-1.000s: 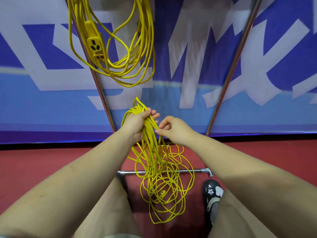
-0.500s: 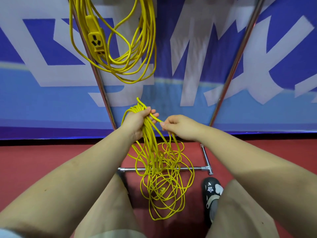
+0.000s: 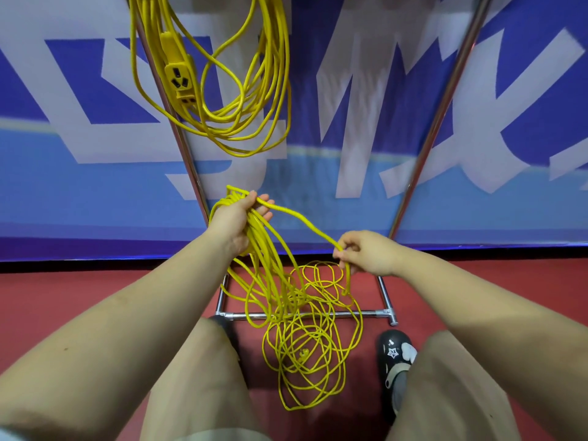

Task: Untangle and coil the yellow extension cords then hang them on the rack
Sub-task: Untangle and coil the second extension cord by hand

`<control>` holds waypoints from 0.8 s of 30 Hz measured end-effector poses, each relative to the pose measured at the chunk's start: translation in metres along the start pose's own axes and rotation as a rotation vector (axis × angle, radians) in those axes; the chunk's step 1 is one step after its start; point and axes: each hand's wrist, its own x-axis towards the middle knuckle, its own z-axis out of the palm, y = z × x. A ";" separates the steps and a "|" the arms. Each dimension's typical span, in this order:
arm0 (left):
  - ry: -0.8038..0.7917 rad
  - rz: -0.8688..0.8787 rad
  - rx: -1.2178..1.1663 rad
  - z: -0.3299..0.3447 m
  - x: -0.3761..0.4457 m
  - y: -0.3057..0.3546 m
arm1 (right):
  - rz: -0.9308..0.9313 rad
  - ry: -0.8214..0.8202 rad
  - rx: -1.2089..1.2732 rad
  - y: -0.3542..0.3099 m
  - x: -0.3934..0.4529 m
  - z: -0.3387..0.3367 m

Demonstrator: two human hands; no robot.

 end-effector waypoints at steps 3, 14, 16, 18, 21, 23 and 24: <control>-0.010 0.030 0.098 0.003 -0.002 -0.005 | 0.001 0.115 0.203 -0.013 0.002 -0.010; -0.162 0.014 0.316 0.012 -0.009 -0.033 | 0.040 0.290 0.510 -0.079 0.025 -0.024; -0.203 0.028 0.359 0.012 -0.010 -0.038 | 0.079 0.310 0.614 -0.086 0.029 -0.028; -0.242 0.045 0.392 0.013 -0.010 -0.040 | 0.106 0.310 0.684 -0.091 0.030 -0.031; -0.291 0.067 0.420 0.016 -0.013 -0.041 | 0.138 0.308 0.726 -0.098 0.030 -0.036; -0.295 0.089 0.434 0.017 -0.014 -0.042 | 0.144 0.300 0.746 -0.101 0.029 -0.038; -0.292 0.104 0.450 0.018 -0.015 -0.042 | 0.143 0.291 0.751 -0.103 0.029 -0.038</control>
